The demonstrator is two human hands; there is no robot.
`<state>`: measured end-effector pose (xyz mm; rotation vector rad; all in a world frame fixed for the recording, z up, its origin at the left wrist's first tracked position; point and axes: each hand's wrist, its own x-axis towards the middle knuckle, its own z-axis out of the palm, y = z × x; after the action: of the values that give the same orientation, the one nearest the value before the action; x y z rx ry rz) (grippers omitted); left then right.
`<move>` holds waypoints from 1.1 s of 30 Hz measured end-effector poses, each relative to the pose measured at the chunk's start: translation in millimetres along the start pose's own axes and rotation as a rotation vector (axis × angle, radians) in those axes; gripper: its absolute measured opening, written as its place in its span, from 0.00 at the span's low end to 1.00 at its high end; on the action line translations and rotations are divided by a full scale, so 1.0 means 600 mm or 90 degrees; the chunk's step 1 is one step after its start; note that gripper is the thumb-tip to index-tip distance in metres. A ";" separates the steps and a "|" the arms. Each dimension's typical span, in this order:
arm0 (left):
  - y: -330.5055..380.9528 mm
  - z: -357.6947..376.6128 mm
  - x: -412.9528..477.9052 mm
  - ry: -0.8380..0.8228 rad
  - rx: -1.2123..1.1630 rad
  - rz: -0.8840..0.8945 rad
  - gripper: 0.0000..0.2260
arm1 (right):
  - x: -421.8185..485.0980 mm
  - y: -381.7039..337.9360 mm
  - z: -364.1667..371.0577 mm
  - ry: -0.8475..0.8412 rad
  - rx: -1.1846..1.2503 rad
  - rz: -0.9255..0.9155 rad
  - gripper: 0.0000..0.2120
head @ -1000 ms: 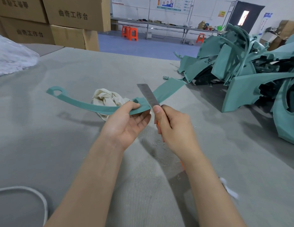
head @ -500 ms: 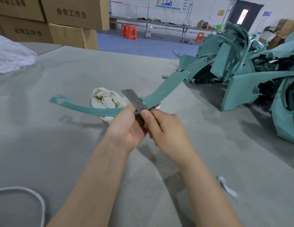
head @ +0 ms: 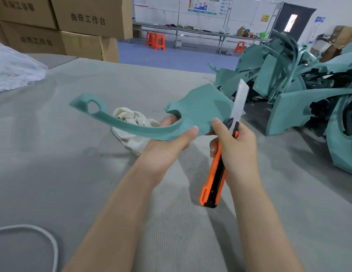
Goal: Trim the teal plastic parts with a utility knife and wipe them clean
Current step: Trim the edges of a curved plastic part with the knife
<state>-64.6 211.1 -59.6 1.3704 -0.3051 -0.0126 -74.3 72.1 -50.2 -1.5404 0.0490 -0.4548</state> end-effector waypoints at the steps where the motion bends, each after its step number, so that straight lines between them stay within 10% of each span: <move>1: 0.003 -0.008 -0.004 -0.097 0.049 0.015 0.21 | 0.003 0.000 -0.005 0.010 0.023 0.014 0.09; 5: 0.009 -0.024 -0.010 -0.120 0.074 -0.080 0.21 | 0.012 -0.001 -0.024 0.032 0.096 0.062 0.12; 9: 0.015 -0.019 0.011 -0.001 -0.309 -0.220 0.11 | 0.014 0.001 -0.026 0.012 0.066 0.038 0.11; 13: 0.012 0.000 0.003 -0.084 -0.285 -0.249 0.16 | 0.009 0.004 -0.014 -0.058 0.006 0.013 0.10; 20: -0.001 -0.003 0.007 0.161 -0.504 -0.265 0.03 | -0.002 0.000 -0.002 -0.146 -0.044 0.045 0.19; 33: 0.012 -0.008 0.003 0.161 -0.595 -0.246 0.02 | -0.005 0.014 0.005 -0.238 -0.169 -0.028 0.24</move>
<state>-63.0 217.0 -53.3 0.4706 0.1815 -0.2692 -73.9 75.5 -59.0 -1.8688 -0.2228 -0.1942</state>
